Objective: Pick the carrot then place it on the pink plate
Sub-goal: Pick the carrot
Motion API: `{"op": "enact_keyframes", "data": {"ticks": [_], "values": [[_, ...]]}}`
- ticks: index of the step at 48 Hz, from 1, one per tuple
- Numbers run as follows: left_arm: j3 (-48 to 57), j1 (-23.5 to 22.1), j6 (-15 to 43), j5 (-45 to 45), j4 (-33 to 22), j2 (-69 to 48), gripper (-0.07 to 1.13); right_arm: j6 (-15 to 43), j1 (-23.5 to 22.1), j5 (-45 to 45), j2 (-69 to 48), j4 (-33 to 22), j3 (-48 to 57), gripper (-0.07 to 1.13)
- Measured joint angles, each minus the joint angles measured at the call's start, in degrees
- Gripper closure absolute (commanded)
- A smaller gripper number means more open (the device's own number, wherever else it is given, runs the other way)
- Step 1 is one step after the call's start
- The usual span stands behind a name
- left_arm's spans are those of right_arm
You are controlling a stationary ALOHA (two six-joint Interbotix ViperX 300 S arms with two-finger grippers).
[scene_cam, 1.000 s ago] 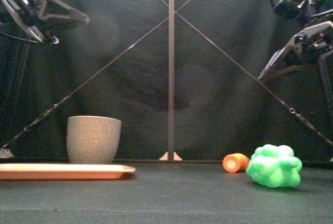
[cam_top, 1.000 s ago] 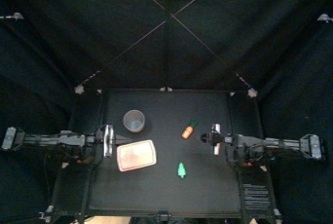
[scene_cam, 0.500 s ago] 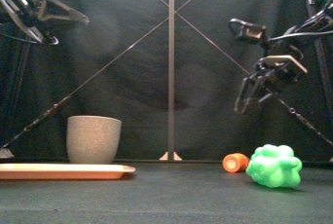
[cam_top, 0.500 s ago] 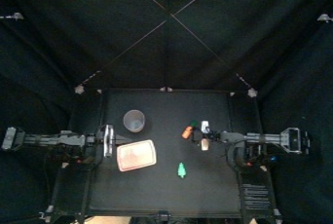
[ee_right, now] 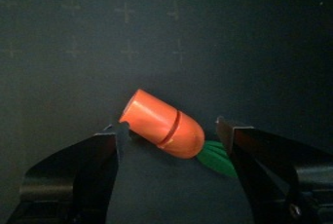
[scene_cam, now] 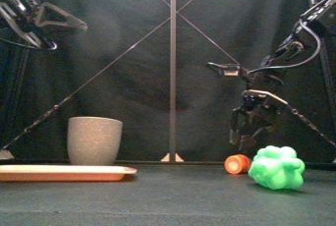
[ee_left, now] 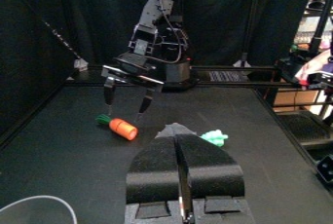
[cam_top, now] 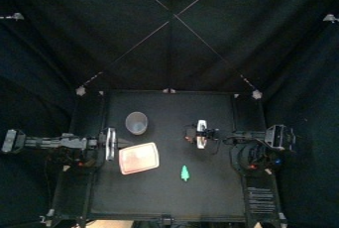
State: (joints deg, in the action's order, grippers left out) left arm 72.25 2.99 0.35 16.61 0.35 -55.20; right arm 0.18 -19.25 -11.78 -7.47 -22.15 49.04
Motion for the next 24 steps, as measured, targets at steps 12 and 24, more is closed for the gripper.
{"op": "enact_keyframes", "data": {"ticks": [12, 24], "values": [[0.18, 0.0, 0.0, 0.0, 0.0, 0.0, 1.09, -0.09, -0.09, -0.26, 2.64, 0.88, 0.0, 0.02], [0.35, 0.0, 0.0, 0.0, 0.0, 0.0, 1.09, 0.26, -0.09, -0.26, 6.5, 1.14, -1.14, 0.04]]}}
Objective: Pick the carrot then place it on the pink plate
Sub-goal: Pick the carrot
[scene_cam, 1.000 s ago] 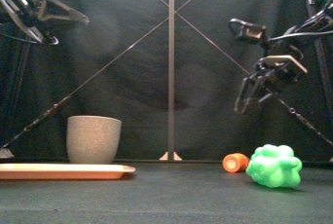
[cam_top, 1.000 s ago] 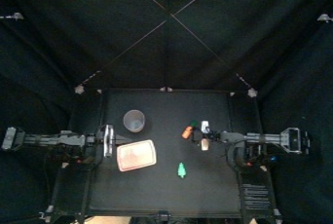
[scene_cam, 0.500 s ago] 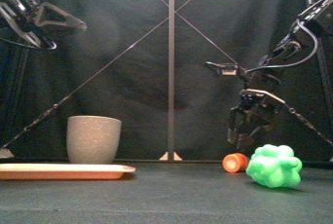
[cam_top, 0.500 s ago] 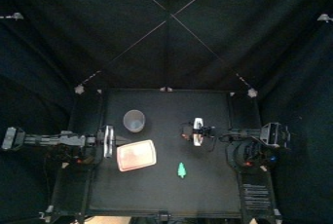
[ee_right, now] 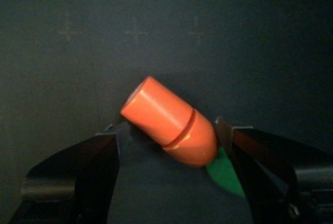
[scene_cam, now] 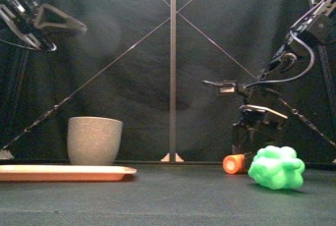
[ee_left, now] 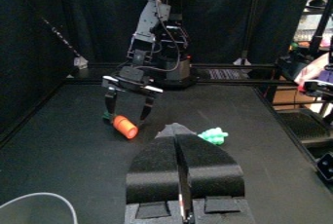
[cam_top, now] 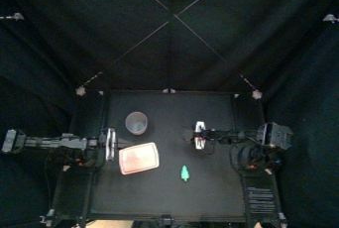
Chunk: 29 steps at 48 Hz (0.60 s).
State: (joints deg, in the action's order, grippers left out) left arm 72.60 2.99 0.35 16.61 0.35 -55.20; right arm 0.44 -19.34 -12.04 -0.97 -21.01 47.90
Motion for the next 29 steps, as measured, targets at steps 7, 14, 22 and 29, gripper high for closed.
{"op": "enact_keyframes", "data": {"ticks": [7, 14, 22, 29], "values": [[0.0, -0.09, 0.0, 0.0, -0.09, -0.09, 1.09, 0.18, 0.0, 0.0, 2.29, 0.53, -1.14, 0.04], [0.0, 0.0, 0.0, 0.09, 0.0, 0.0, 1.09, -0.09, 0.09, -0.09, 3.08, 0.7, -2.2, 0.04], [-0.09, -0.09, 0.0, 0.0, -0.09, -0.09, 1.09, -0.18, 0.18, -0.09, 3.25, 0.7, -2.46, 0.09], [0.0, 0.0, 0.0, -0.09, -0.09, -0.09, 1.09, -0.35, 0.26, -1.14, 3.43, 0.88, -2.46, 0.33]]}}
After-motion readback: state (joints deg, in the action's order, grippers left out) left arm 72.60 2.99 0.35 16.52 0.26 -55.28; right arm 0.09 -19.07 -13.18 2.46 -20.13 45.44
